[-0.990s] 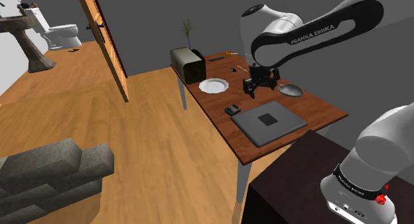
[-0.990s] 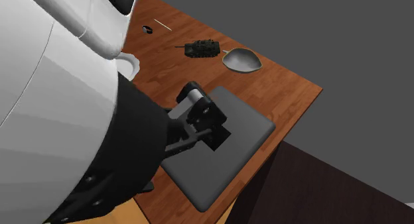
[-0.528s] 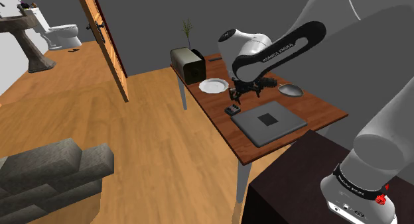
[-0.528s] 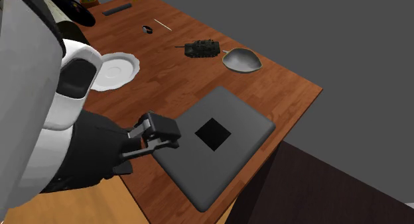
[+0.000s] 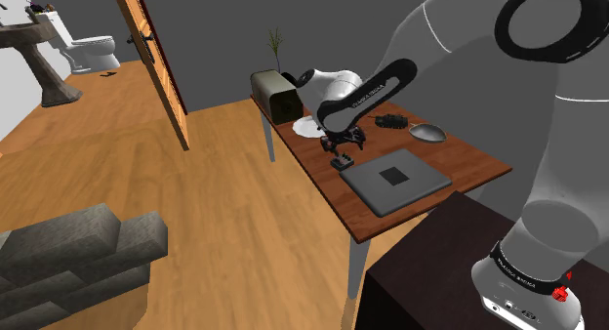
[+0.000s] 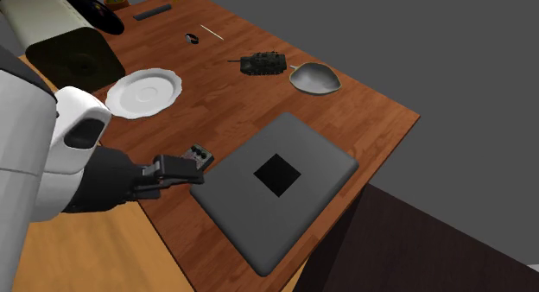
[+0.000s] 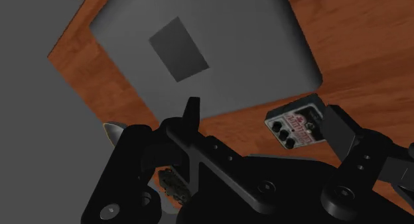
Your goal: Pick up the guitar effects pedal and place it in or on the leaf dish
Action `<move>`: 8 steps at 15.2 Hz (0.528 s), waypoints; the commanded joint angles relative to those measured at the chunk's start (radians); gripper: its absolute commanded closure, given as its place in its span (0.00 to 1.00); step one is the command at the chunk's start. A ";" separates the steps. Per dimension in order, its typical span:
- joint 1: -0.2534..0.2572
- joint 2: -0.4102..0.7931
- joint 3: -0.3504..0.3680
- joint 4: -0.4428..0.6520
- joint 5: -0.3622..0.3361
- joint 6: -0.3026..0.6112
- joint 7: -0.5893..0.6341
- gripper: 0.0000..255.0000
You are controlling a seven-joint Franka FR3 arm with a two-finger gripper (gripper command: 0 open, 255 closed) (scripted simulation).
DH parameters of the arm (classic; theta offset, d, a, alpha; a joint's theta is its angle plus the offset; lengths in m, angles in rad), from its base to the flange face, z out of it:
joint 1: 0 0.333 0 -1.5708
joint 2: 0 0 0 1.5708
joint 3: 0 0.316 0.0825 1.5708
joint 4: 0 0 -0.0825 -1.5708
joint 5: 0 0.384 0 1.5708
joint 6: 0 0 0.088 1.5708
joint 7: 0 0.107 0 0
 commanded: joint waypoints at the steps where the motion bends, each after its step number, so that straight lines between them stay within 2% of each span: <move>1: 0.021 0.097 -0.027 0.081 -0.044 -0.017 0.072 0.00; 8: 0.093 0.404 -0.130 0.433 -0.109 -0.124 0.216 0.00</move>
